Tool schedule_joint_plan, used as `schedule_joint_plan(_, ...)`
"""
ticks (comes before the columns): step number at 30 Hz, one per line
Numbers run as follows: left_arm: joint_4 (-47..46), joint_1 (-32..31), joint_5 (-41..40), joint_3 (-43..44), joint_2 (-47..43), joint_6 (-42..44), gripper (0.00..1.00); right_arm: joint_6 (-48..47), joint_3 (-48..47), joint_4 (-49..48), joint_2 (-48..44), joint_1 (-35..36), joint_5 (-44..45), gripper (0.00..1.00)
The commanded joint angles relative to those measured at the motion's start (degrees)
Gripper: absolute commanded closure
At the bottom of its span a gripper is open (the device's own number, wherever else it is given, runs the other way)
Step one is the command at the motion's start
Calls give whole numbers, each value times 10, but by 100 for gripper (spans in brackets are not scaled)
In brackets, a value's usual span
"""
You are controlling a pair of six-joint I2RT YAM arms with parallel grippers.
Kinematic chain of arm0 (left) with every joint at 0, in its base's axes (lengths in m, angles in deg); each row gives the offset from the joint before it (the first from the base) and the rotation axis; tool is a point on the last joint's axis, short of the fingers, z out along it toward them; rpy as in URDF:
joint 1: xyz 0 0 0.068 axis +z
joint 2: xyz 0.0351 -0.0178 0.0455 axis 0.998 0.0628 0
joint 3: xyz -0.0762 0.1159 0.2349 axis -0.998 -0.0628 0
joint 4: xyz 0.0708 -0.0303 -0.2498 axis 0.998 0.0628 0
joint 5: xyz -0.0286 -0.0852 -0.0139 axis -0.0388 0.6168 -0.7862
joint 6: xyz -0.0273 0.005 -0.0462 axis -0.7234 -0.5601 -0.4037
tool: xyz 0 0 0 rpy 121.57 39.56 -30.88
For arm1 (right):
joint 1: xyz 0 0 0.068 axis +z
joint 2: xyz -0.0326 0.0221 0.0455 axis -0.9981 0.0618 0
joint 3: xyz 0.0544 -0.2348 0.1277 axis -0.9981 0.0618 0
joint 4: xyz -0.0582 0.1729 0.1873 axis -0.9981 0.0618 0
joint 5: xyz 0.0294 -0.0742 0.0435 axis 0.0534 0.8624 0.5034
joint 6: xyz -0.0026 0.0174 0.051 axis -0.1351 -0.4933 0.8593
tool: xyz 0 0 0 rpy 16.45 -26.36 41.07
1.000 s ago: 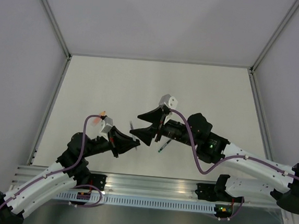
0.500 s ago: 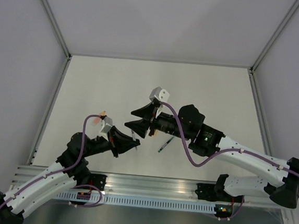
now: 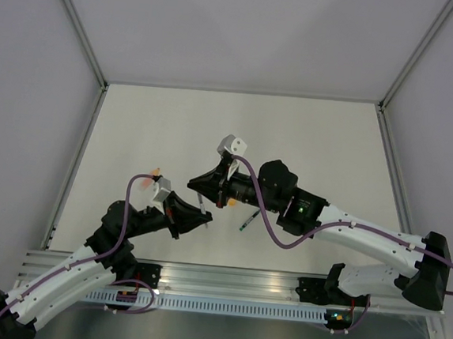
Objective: Insert the pens into the pen caps
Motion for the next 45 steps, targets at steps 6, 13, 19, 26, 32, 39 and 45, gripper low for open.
schedule_joint_plan(6,-29,1,-26,22,-15,-5,98,9,73,-15,-13,1,-30,100)
schedule_joint_plan(13,-12,1,-89,47,-26,-5,98,9,112,-7,-14,1,-43,100)
schedule_joint_plan(19,-4,1,-144,82,-14,3,98,40,174,-77,-8,1,-57,100)
schedule_joint_plan(26,10,0,-185,142,39,34,98,76,203,-117,12,2,-94,100)
schedule_joint_plan(32,-1,1,-229,136,40,45,98,75,215,-91,-3,1,-94,100)
schedule_joint_plan(39,0,0,-253,148,47,51,98,76,231,-65,-5,5,-86,100)
schedule_joint_plan(45,11,1,-256,171,62,60,98,96,229,-58,41,30,-78,100)
